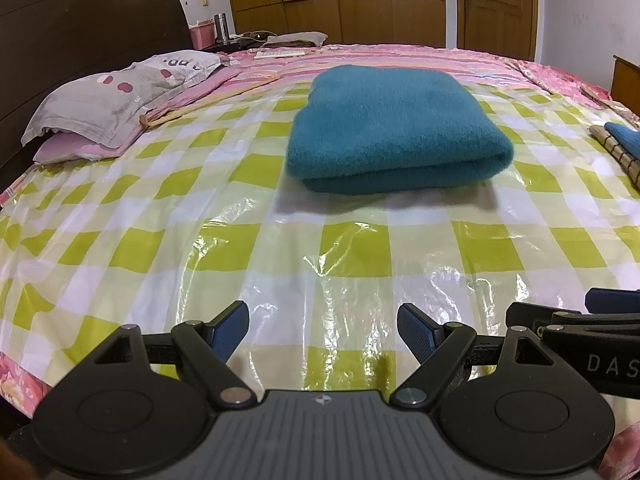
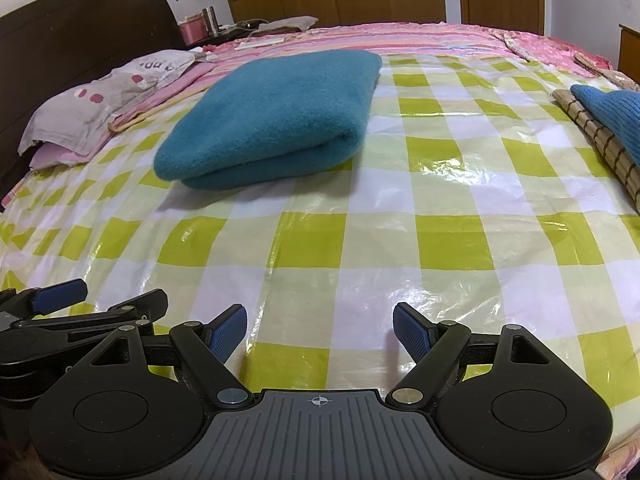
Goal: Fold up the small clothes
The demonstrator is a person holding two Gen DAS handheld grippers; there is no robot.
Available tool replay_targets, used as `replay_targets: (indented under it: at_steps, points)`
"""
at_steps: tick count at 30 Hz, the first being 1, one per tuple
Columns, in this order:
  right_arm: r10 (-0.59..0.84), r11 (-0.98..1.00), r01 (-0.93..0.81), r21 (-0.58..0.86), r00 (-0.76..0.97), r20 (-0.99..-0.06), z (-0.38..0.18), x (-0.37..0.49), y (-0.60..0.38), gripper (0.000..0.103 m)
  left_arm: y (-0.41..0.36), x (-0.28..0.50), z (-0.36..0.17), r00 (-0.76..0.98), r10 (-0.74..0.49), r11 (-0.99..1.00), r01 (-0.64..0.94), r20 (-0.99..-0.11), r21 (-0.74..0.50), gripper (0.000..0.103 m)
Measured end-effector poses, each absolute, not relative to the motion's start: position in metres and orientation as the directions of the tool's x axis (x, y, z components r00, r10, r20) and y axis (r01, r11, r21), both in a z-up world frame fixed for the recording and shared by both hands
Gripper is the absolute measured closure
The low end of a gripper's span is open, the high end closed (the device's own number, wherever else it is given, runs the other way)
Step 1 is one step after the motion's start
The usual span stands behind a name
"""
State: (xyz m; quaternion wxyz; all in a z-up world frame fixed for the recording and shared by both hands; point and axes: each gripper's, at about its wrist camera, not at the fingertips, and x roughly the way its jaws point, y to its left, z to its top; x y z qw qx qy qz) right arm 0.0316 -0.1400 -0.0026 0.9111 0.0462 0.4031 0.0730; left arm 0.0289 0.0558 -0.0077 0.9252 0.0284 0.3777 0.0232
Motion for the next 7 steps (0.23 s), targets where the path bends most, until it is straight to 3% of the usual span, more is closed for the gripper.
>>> replay_targets:
  at_steps: [7]
  points:
    - [0.16, 0.987, -0.096, 0.13, 0.674, -0.721, -0.0011, 0.0298, -0.1389, 0.02, 0.0533, 0.0283, -0.0094, 0.71, 0.071, 0.996, -0.018, -0.701, 0.082, 0.016]
